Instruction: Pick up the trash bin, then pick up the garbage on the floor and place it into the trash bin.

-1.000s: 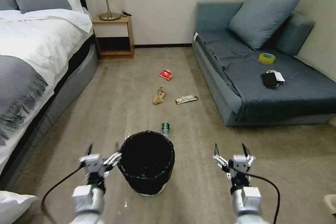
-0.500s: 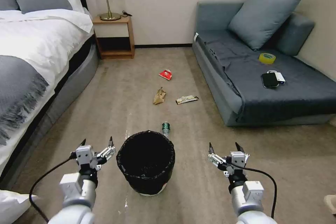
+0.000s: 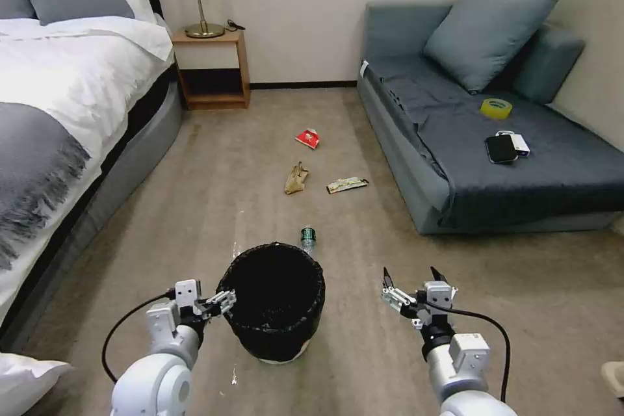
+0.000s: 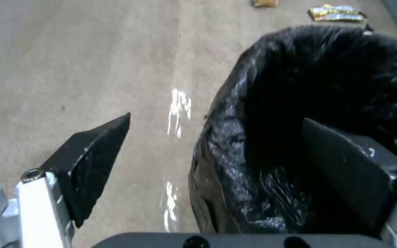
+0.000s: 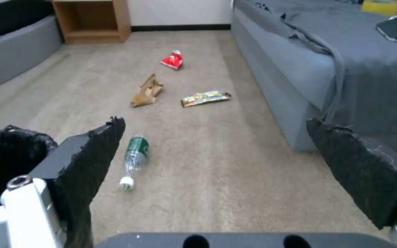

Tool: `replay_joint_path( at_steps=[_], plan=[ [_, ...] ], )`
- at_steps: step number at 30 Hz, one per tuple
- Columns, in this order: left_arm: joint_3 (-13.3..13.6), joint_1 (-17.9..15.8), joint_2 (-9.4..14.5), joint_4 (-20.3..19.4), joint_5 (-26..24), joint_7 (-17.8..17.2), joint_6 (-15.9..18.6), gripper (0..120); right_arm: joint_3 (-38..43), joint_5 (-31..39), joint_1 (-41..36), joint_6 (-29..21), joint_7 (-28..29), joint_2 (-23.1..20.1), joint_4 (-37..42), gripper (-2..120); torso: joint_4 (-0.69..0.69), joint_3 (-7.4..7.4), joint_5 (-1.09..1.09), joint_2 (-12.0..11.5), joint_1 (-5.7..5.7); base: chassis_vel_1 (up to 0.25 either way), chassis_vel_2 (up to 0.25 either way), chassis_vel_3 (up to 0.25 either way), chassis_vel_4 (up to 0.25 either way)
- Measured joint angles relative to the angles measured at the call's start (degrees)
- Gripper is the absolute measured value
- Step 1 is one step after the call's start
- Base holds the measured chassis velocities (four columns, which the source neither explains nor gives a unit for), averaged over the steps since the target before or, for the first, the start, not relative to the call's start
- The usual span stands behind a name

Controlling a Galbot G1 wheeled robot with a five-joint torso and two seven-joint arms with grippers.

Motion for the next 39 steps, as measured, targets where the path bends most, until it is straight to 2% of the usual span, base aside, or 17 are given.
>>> replay_joint_path(
  at_steps=[6,8,10,14,15,18,19,21,23,26,28,35,39],
  plan=[
    [-0.7,-0.4,-0.8,0.6,-0.7,-0.5,1.3,90,-1.3,0.9,2.1,0.0,0.4,-1.1,-1.5,100,0.02,0.0,0.01,0.0,0.0,0.0,0.0,0.0,0.0],
    [-0.5,-1.1,-0.9,1.3,-1.5,-0.7,1.8,79,-1.6,1.1,2.5,0.1,0.7,-1.1,-1.9,100,0.01,0.0,0.01,0.0,0.0,0.0,0.0,0.0,0.0],
    [-0.4,-1.5,-0.9,1.7,-1.7,-0.7,1.9,75,-1.6,1.2,2.7,0.1,0.7,-1.1,-2.0,100,0.0,0.0,0.0,0.0,0.0,0.0,0.0,0.0,0.0],
    [-0.1,-3.0,-0.9,3.8,-2.7,-0.6,2.3,57,-1.7,1.7,3.5,0.1,1.1,-1.0,-2.6,100,0.0,0.0,0.0,0.0,0.0,0.0,0.0,0.0,0.0],
    [-0.1,-3.0,-0.9,3.8,-2.7,-0.6,2.3,57,-1.7,1.7,3.5,0.1,1.1,-1.0,-2.6,100,0.0,0.0,0.0,0.0,0.0,0.0,0.0,0.0,0.0],
    [0.1,-3.8,-0.8,4.9,-3.4,-0.3,2.6,44,-1.8,1.9,4.1,-0.1,1.5,-0.9,-3.1,100,0.01,0.0,0.01,0.0,0.0,0.0,0.0,0.0,0.0],
    [0.2,-4.0,-0.7,5.3,-3.8,-0.2,2.6,39,-1.8,2.0,4.2,-0.1,1.6,-0.9,-3.2,100,0.01,0.0,0.01,0.0,0.0,0.0,0.0,0.0,0.0],
    [0.3,-4.1,-0.7,5.4,-3.9,-0.2,2.6,36,-1.8,2.0,4.2,-0.2,1.6,-0.8,-3.3,100,0.0,0.0,0.01,0.0,0.0,0.0,0.0,0.0,0.0],
    [0.6,-4.3,-0.6,6.1,-4.2,0.0,2.6,24,-1.8,2.1,4.3,-0.2,1.8,-0.6,-3.6,100,0.01,0.0,0.01,0.0,0.0,0.0,0.0,0.0,0.0],
    [0.8,-4.5,-0.6,6.5,-4.4,0.2,2.6,17,-1.9,2.1,4.2,-0.2,1.8,-0.4,-3.7,100,0.0,0.0,0.01,0.0,0.0,0.0,0.0,0.0,0.0],
    [0.9,-4.6,-0.5,6.9,-4.4,0.4,2.5,6,-1.9,2.1,4.2,-0.2,1.9,-0.3,-3.7,100,0.0,0.0,0.01,0.0,0.0,0.0,0.0,0.0,0.0],
    [0.9,-4.5,-0.4,6.6,-4.7,0.6,2.2,4,-1.6,2.1,4.1,-0.2,2.1,-0.3,-3.7,100,0.0,0.0,-0.01,0.0,0.0,0.0,0.0,0.0,0.0],
    [0.2,-3.4,-0.5,5.9,-2.7,1.7,0.6,4,-1.6,2.1,4.0,-0.2,2.2,-0.2,-3.5,100,0.0,0.0,0.0,0.0,0.0,0.0,0.0,0.0,0.0]
  ],
)
